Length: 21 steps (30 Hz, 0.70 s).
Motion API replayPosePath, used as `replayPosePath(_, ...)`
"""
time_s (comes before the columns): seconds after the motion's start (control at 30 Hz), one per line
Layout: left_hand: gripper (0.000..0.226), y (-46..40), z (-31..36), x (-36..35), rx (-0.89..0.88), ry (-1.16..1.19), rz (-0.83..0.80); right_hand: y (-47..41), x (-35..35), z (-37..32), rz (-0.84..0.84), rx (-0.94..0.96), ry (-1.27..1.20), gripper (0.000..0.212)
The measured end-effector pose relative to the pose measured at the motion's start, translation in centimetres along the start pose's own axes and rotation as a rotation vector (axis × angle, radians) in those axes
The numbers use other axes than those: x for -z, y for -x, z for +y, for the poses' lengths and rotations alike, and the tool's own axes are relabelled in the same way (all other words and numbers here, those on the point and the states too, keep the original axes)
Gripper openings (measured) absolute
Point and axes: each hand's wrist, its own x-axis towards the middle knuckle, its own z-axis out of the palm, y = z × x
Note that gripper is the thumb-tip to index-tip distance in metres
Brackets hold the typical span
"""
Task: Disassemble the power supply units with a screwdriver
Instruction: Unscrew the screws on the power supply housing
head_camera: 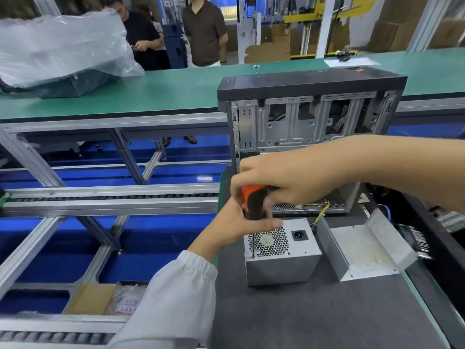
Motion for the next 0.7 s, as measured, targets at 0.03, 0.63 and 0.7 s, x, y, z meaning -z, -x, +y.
replayPosePath(0.03,0.025,0.0,-0.1,0.0,0.004,-0.001,0.006,0.2,0.1,0.1,-0.003,0.002,-0.033,0.037)
replayPosePath(0.63,0.033,-0.2,-0.5,-0.1,0.056,0.003,-0.025,-1.0,-1.5,-1.7,0.318,-0.321,0.440,0.056)
replayPosePath(0.7,0.032,-0.1,-0.3,0.0,0.041,0.018,-0.049,-1.1,-1.7,-1.5,0.318,-0.269,0.435,0.050)
